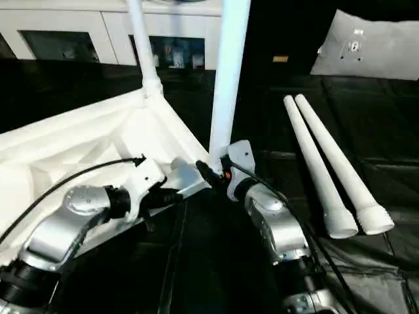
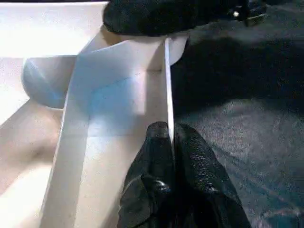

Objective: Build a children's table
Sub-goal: Insert table leg to table base

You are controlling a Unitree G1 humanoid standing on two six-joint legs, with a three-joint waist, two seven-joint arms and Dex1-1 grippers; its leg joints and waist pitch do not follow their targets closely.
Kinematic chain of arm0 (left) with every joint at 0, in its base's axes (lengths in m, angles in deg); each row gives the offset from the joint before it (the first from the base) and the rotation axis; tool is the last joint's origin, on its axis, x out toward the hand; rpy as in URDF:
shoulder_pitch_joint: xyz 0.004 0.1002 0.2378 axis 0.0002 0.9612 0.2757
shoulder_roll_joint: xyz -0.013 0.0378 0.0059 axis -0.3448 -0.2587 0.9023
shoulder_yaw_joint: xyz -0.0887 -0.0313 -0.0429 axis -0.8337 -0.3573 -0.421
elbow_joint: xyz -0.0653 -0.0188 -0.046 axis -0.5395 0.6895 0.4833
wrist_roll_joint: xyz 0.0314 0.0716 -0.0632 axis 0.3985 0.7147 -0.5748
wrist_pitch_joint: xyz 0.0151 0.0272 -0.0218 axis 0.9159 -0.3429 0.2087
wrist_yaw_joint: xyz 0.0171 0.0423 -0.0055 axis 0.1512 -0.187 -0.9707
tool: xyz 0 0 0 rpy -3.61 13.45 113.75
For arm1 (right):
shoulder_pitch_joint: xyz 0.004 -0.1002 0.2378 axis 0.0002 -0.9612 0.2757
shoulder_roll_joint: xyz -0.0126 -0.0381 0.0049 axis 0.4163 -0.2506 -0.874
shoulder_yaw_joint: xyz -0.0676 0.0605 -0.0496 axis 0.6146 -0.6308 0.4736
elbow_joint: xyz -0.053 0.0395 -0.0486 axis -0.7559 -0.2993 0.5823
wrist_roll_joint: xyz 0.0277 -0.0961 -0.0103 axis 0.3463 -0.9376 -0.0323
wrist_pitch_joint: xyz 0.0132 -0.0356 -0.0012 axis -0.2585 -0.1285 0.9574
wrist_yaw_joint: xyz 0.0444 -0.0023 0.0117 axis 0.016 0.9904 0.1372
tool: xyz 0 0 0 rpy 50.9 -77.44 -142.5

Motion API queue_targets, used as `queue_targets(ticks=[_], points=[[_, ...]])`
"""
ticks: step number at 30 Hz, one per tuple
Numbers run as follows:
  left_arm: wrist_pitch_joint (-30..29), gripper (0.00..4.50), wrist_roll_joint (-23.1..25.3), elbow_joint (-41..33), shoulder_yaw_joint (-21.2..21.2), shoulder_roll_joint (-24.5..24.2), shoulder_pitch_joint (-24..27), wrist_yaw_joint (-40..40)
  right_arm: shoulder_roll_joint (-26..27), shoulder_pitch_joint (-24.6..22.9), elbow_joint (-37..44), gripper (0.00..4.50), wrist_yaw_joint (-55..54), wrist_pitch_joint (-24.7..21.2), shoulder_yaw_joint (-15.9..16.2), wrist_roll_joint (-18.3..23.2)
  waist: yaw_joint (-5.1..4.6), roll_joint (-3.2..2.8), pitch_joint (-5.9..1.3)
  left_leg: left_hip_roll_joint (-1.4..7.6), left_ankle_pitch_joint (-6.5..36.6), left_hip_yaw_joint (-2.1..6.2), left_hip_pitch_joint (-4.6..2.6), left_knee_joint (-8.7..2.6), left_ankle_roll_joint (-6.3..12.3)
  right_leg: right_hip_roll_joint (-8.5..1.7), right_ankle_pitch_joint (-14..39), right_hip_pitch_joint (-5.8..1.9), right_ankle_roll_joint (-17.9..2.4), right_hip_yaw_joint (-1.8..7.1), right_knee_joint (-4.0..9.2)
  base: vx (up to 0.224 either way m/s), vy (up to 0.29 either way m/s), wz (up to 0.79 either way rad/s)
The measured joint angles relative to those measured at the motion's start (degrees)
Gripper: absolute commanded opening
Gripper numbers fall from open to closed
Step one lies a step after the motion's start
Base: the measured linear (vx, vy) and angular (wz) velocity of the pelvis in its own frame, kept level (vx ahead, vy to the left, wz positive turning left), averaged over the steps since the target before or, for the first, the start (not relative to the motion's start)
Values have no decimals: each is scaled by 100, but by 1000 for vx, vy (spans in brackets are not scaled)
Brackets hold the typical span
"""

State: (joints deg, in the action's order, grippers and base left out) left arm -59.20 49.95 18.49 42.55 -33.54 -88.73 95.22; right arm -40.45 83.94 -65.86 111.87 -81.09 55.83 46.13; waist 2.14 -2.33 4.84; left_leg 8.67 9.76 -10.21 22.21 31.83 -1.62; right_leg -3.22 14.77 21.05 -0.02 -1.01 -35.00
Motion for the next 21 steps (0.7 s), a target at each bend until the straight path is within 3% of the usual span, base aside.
queue_targets(ticks=[9,14,20,21], points=[[1443,0,-46,1115,169,-626,-511,1128,-328,-671,499,436,509,119,-20,256,138,11,-6,11,-5,1,13,60,23,1,-8,-4,1,-7,-29,0,0,0],[2187,0,-21,1656,323,-814,-756,1509,-565,-1236,1078,448,754,126,-121,454,229,16,-9,12,0,1,22,88,38,-3,-19,-6,16,-6,-36,0,0,0],[2319,0,13,1915,245,-797,-829,1453,-789,-1490,1396,448,985,126,-124,494,228,17,-12,18,6,0,19,132,25,-4,-27,-4,18,-3,-89,0,0,0],[2294,44,7,1934,223,-765,-829,1442,-809,-1530,1444,450,1005,126,-115,493,230,17,-12,19,6,1,19,138,25,-5,-27,-4,18,-3,-97,0,0,0]])
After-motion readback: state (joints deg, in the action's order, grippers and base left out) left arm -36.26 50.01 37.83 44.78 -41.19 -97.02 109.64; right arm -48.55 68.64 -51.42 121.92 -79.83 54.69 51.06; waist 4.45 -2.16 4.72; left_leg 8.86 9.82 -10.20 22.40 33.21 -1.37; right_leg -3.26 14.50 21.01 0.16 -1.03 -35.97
